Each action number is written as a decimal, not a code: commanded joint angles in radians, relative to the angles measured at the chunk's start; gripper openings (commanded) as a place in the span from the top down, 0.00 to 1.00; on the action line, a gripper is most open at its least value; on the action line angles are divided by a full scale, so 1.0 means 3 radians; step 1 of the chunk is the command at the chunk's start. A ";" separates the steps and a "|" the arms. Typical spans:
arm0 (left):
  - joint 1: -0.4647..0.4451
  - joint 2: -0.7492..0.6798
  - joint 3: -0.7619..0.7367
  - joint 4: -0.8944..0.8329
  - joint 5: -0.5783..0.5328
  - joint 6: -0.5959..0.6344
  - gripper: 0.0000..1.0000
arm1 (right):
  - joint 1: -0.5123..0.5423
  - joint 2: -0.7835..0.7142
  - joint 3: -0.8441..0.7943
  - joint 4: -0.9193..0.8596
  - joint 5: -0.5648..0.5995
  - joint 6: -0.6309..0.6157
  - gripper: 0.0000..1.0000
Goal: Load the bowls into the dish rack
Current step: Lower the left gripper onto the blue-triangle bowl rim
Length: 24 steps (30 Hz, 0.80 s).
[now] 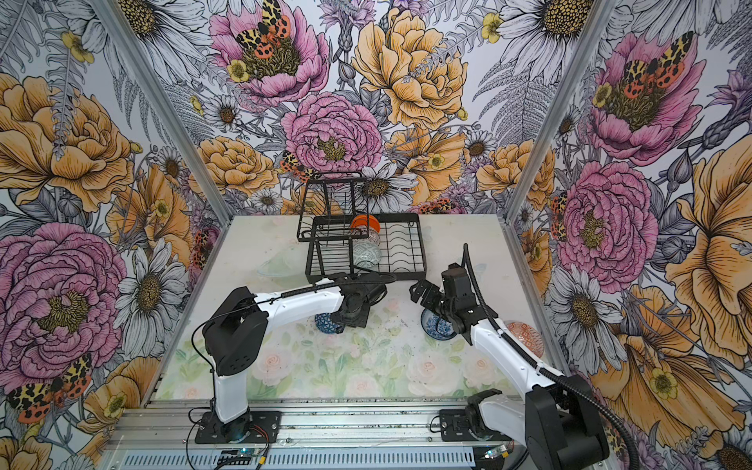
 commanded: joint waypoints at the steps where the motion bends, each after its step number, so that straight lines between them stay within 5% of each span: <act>1: -0.0022 0.0017 0.0113 0.0047 0.0008 0.0079 0.87 | -0.0016 -0.0094 -0.0036 0.0003 -0.0038 0.0051 0.01; 15: -0.0040 -0.0054 0.0306 0.0001 -0.0128 0.0198 0.66 | -0.0013 -0.0144 -0.0034 0.0004 -0.0027 0.0050 0.01; 24: -0.0031 -0.0136 0.0402 -0.0045 -0.0263 0.0261 0.34 | -0.0015 -0.0117 -0.0021 0.0006 -0.0039 0.0041 0.01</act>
